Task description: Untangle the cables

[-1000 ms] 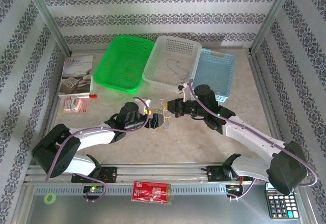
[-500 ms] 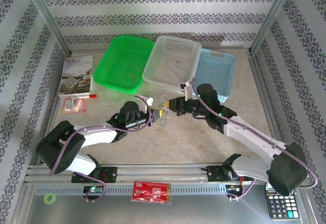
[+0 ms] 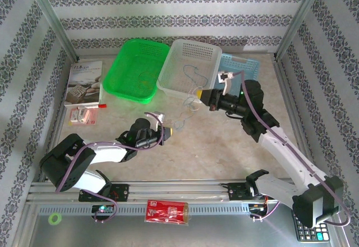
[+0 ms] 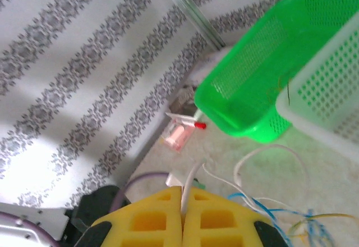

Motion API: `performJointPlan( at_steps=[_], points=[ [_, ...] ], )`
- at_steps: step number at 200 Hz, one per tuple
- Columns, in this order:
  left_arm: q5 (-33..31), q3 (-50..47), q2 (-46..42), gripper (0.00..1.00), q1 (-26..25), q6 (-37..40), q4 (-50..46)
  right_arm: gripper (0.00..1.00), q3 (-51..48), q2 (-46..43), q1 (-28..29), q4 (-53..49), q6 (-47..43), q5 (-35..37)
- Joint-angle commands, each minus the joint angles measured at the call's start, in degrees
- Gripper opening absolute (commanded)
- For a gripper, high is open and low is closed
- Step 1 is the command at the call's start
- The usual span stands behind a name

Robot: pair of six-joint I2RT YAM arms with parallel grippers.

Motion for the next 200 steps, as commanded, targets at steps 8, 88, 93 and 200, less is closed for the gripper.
performJointPlan(
  at_steps=[8,88,93,200],
  points=[
    [-2.1,-1.5,-0.3,0.0,0.4,-0.9,-0.2,0.0,4.6,-1.6,-1.9,0.8,1.7,-3.0],
    [1.0,-1.2,-4.3,0.45,0.4,-0.6,-0.7,0.0,1.6,-0.9,-1.9,1.4,1.9,-4.9],
    [1.2,-1.2,-4.9,0.5,0.4,-0.2,-0.9,0.0,0.9,-0.8,-1.8,1.4,1.7,-5.0],
    [7.2,3.1,-11.3,0.79,0.4,6.8,-6.6,0.0,-7.8,5.3,0.0,2.8,-2.4,-12.7]
  ],
)
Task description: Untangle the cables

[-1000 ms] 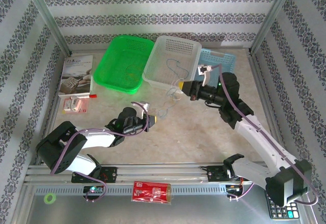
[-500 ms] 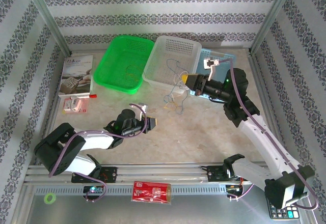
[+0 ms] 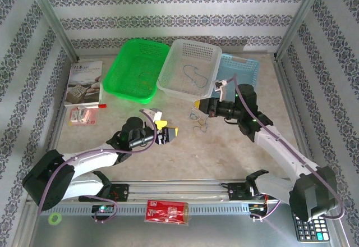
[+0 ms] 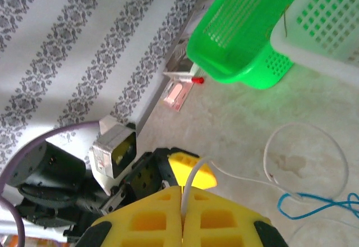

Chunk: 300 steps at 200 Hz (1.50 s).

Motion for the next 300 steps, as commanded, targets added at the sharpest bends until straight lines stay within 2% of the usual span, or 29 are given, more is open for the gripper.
performJointPlan(
  at_steps=[1,97,152,208,274,289,300],
  points=[
    [2.4,2.1,1.8,0.79,0.4,3.3,-1.3,0.0,-0.9,1.0,0.8,2.1,-2.5,-5.1],
    [7.8,4.9,11.0,0.79,0.4,0.9,7.0,0.0,-1.4,5.0,7.5,3.9,-2.8,-3.9],
    [7.3,5.3,13.1,0.7,0.4,0.8,7.7,0.0,-1.0,4.5,9.3,4.4,-2.1,-3.4],
    [5.7,4.6,14.8,0.47,0.4,0.3,9.8,0.0,-0.9,2.4,9.3,4.3,-0.9,-3.4],
    [4.0,3.8,14.9,0.06,0.4,-0.2,10.6,0.0,-1.0,0.9,8.8,3.4,-1.4,-3.1],
    [3.4,3.3,14.8,0.0,0.4,-0.4,10.6,0.0,-1.1,0.4,7.8,3.3,-1.4,-3.1],
    [3.0,2.8,14.9,0.0,0.4,-0.6,10.6,0.0,-1.2,-0.3,6.4,3.4,-1.3,-2.9]
  ],
)
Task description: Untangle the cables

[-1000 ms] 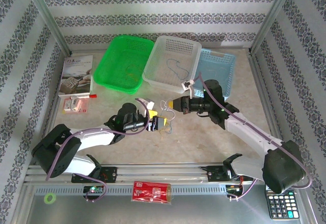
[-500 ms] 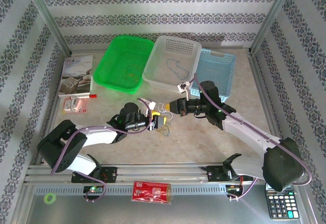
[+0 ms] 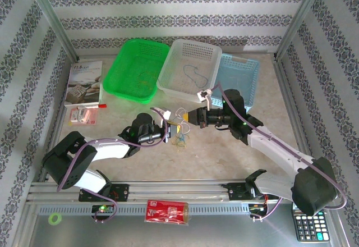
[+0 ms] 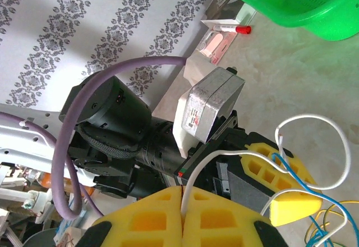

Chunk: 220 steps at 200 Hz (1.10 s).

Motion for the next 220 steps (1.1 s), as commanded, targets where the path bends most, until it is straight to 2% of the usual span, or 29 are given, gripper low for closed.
performJointPlan(
  at_steps=[1,55,99,124,172,220],
  points=[
    [-1.4,-1.3,0.4,0.0,0.4,-0.2,2.8,0.0,0.3,-2.3,-2.0,0.9,-0.6,0.3],
    [-2.0,-3.8,1.4,0.0,0.4,-0.9,4.1,0.0,2.1,-7.6,-10.5,1.5,2.1,0.9],
    [-3.9,-5.6,1.7,0.0,0.4,-1.5,3.8,0.0,2.8,-10.1,-14.2,2.3,4.0,2.3],
    [-7.8,-5.9,0.7,0.0,0.4,-2.0,-0.6,0.0,2.4,-10.4,-15.4,2.8,4.8,1.8],
    [-17.7,-5.4,-3.2,0.0,0.4,-3.4,-15.0,0.0,1.1,-11.5,-18.1,3.0,5.1,2.3],
    [-16.8,-7.0,-5.8,0.0,0.4,-4.5,-15.2,0.0,1.9,-12.3,-20.0,3.8,6.6,1.2]
  ],
)
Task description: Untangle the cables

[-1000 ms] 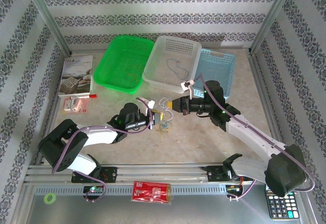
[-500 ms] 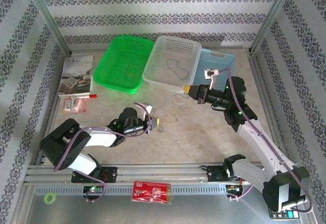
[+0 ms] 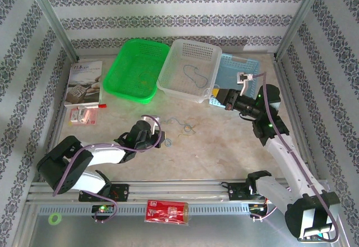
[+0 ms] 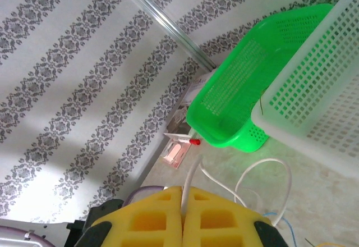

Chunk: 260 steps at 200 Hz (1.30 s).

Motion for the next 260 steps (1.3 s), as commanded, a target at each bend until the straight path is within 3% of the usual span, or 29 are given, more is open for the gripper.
performJointPlan(
  at_steps=[1,16,36,59,100,126,164,221,260],
  points=[
    [-0.8,-1.1,-2.1,0.0,0.4,-1.2,-2.2,0.0,0.6,-0.7,-0.1,2.3,1.3,-1.0],
    [0.5,-1.3,-3.7,0.0,0.4,-1.3,-1.8,0.0,0.5,-0.7,-0.2,2.3,1.5,-1.4],
    [1.3,-1.0,-7.0,0.3,0.4,-1.3,-2.9,0.0,0.0,-1.1,-0.1,2.3,1.8,-1.2],
    [1.7,0.1,-12.2,0.54,0.4,-0.9,-6.6,0.0,-0.9,-1.6,0.2,2.9,2.3,-0.6],
    [1.2,3.7,-21.3,0.73,0.4,0.1,-15.4,0.0,-2.5,-1.7,1.8,4.8,3.7,0.9],
    [3.1,4.8,-24.7,0.78,0.5,-1.3,-15.1,0.0,-3.6,-1.1,4.1,7.0,5.0,2.4],
    [9.1,5.8,-23.9,0.82,0.4,-5.1,-6.8,0.0,-4.5,-0.4,7.6,10.0,7.2,5.7],
    [5.7,3.3,-19.5,0.82,0.4,-31.9,17.1,0.0,-6.8,-0.3,12.4,13.9,7.9,13.1],
    [4.9,5.9,-19.0,0.82,0.2,-42.6,19.2,0.0,-9.2,-0.5,15.1,14.9,6.0,19.9]
  ],
)
